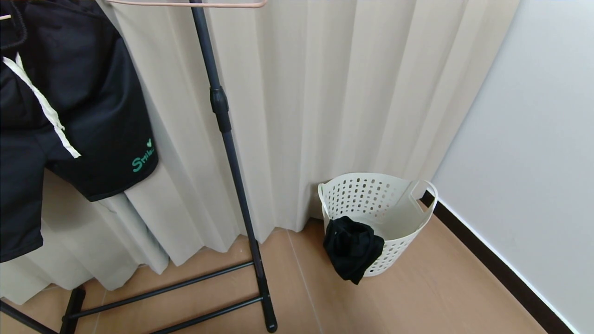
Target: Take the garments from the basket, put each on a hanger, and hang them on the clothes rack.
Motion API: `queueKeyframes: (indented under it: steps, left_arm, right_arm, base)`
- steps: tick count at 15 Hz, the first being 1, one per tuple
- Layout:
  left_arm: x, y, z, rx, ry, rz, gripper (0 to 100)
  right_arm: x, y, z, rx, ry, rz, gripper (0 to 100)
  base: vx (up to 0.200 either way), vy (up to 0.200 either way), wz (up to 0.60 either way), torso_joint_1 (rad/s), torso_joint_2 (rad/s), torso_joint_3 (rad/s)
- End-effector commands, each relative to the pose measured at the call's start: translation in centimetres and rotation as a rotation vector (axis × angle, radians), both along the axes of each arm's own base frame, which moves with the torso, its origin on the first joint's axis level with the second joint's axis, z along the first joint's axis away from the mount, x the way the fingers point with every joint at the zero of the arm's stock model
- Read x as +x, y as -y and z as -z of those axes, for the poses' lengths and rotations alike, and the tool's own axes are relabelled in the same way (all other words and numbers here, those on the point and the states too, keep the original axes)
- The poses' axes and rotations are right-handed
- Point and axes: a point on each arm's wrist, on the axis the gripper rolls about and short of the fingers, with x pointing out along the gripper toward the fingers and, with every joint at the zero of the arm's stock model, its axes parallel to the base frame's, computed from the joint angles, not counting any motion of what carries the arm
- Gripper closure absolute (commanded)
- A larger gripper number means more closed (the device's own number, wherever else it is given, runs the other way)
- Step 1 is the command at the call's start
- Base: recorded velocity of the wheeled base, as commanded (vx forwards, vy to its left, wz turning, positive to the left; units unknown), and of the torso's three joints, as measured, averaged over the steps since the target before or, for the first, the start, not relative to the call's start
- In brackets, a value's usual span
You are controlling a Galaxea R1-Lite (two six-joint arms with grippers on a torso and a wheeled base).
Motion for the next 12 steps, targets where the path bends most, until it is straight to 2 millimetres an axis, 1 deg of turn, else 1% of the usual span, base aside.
queueKeyframes:
  steps: [1,6,9,12]
  left_arm:
    - [0.01,0.00,0.00,-0.001,-0.001,-0.002,0]
    - [0.01,0.00,0.00,-0.001,-0.001,0.000,0]
    - [0.01,0.00,0.00,-0.001,-0.001,-0.002,0]
    - [0.01,0.00,0.00,-0.001,-0.001,0.000,0]
  right_arm:
    - [0.00,0.00,0.00,-0.001,0.000,-0.001,0]
    - [0.00,0.00,0.00,0.001,0.000,-0.001,0]
    - [0.00,0.00,0.00,0.007,0.000,0.000,0]
    - [0.00,0.00,0.00,0.005,0.000,0.001,0]
  base:
    - [0.000,0.000,0.00,0.000,0.00,0.000]
    - [0.000,0.000,0.00,0.000,0.00,0.000]
    - [0.000,0.000,0.00,0.004,0.00,-0.131]
    - [0.000,0.000,0.00,0.004,0.00,-0.190]
